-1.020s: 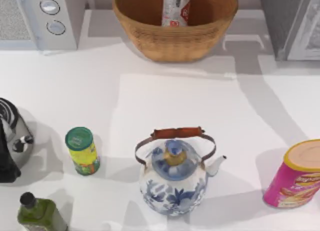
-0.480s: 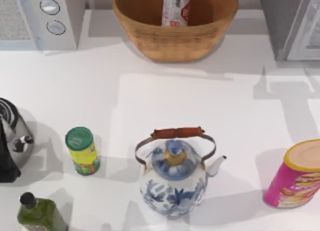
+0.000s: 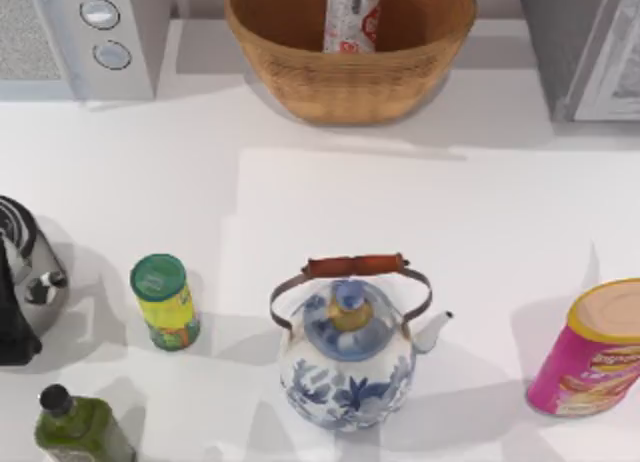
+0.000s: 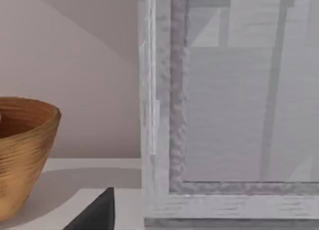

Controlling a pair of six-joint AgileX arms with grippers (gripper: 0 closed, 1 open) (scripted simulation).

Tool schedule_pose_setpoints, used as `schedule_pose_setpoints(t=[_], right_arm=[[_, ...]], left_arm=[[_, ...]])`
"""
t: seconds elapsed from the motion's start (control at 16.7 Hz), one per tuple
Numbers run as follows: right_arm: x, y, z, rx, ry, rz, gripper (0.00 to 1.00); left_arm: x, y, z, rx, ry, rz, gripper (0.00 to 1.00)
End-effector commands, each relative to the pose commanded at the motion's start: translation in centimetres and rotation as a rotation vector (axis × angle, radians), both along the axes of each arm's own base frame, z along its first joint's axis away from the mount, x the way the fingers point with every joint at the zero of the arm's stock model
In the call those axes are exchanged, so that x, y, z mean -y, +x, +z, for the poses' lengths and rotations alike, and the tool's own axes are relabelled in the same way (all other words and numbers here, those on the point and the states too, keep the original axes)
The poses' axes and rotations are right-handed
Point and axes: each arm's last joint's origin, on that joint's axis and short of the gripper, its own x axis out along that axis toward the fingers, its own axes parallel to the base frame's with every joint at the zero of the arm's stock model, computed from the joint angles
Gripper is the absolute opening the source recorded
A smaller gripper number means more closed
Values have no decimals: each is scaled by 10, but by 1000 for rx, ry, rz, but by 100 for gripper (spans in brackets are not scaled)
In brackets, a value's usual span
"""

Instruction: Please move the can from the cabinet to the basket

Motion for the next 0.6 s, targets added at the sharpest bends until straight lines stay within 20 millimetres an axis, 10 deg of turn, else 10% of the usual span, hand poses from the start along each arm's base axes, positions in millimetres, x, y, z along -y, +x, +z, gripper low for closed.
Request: schedule_pose_setpoints(t=[0.24,0.6], right_arm=[[6,-7,-42,-25,-1,1,100],[7,-8,-50,-33,-2,1,100]], left_arm=[[0,0,0,0,0,0,100],[0,0,0,0,0,0,100]])
